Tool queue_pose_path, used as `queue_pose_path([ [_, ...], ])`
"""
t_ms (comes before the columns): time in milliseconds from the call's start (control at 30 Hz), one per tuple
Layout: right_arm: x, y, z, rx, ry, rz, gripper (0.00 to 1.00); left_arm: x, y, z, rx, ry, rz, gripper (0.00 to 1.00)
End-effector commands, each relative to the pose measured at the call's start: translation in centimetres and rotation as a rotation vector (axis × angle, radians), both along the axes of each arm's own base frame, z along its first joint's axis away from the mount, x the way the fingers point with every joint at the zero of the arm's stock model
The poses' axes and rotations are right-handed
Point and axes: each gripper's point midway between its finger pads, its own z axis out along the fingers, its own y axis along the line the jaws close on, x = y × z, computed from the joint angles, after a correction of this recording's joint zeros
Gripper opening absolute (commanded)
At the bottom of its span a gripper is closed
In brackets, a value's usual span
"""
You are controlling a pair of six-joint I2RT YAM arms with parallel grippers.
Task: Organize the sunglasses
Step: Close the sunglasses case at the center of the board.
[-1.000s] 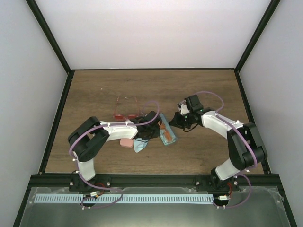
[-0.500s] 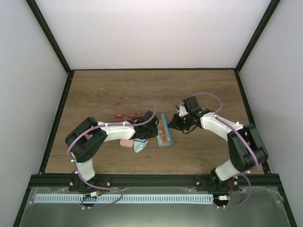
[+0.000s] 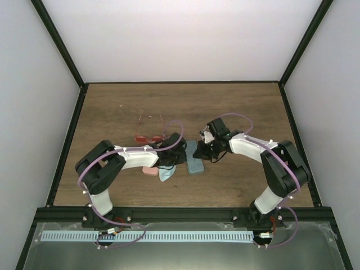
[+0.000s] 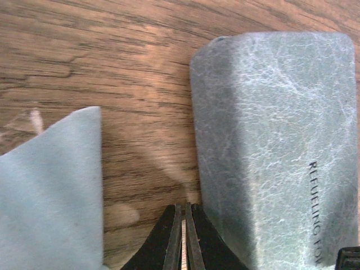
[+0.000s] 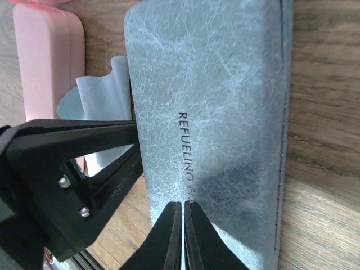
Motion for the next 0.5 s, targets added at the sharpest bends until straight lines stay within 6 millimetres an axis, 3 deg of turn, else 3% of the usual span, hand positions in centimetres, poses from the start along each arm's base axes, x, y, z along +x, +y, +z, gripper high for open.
queue_pose_path([
  [0,-0.4,0.7,-0.4,0.003,0.024,0.028,0.03,-0.5,1.8,-0.3,0.019,0.015,0.032,0.05],
  [167,0.1,0.5,-0.1,-0.008,0.003,0.023,0.03,-0.7,3.2,0.3,0.043,0.002,0.057,0.05],
  [367,1.5,2.1,3.9,0.084,-0.079,0.035,0.03,-0.3,4.0,3.0,0.041,-0.051,0.073,0.05],
  [467,1.6,2.5,4.5,0.104,-0.079,0.050,0.03,0.0,4.2,4.5,0.043,-0.082,0.081,0.05],
])
